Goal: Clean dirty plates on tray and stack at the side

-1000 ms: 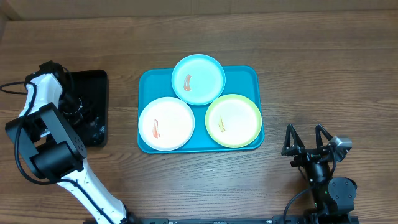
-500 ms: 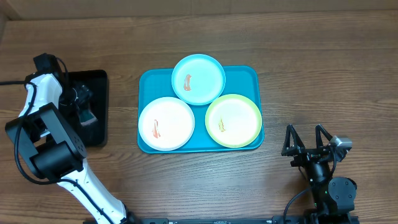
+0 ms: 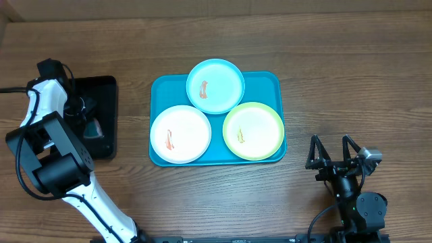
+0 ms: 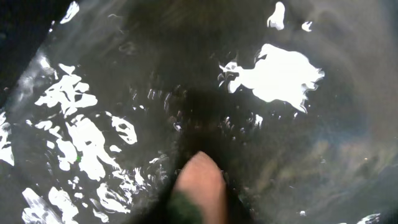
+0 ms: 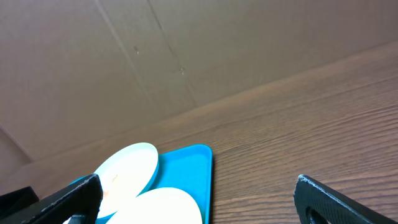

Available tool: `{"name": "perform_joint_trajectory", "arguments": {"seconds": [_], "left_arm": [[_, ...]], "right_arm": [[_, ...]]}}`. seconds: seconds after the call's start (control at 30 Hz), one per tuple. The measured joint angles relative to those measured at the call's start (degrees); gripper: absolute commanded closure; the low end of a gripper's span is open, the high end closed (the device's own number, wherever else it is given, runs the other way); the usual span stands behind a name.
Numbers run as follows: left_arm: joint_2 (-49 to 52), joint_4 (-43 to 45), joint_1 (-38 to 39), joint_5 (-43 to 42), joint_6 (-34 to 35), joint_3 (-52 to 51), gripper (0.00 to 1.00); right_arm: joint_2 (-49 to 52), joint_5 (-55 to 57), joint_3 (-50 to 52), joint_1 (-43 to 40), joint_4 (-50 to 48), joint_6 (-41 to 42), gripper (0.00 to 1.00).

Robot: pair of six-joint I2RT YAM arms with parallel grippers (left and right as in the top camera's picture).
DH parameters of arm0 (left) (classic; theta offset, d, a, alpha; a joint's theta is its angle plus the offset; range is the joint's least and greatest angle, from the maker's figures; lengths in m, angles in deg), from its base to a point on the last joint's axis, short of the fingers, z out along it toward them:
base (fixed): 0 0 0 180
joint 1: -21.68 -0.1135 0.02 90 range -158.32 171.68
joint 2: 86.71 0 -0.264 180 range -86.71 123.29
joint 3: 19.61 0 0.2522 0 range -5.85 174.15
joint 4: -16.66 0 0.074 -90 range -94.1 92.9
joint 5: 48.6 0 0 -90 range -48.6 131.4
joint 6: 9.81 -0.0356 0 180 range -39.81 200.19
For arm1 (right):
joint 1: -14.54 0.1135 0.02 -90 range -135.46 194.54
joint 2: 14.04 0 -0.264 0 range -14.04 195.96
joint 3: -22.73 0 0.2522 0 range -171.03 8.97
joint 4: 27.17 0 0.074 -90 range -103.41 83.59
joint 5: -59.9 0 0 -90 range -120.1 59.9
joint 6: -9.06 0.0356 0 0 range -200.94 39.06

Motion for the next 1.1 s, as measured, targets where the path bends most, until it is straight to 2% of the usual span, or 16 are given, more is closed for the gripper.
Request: {"name": "perform_joint_trajectory", "arguments": {"seconds": [0.23, 0.37, 0.47, 0.77, 0.9, 1.1], "left_arm": [[0.0, -6.3, 0.0, 0.0, 0.0, 2.0, 0.01], [0.0, -10.1, 0.0, 0.0, 0.2, 2.1, 0.17], [0.0, -11.7, 0.0, 0.0, 0.0, 2.1, 0.16], [0.0, -9.5, 0.0, 0.1, 0.0, 2.1, 0.21], [0.0, -7.6, 0.0, 0.5, -0.2, 2.1, 0.32], [0.0, -7.3, 0.0, 0.1, -4.3, 2.1, 0.41]], "right_arm": [[0.0, 0.0, 0.0, 0.0, 0.0, 0.0, 0.00], [0.0, 0.0, 0.0, 0.0, 0.0, 0.0, 0.00], [0.0, 0.0, 0.0, 0.0, 0.0, 0.0, 0.00], [0.0, 0.0, 0.0, 0.0, 0.0, 0.0, 0.00], [0.0, 0.0, 0.0, 0.0, 0.0, 0.0, 0.00], [0.0, 0.0, 0.0, 0.0, 0.0, 0.0, 0.00]]}}
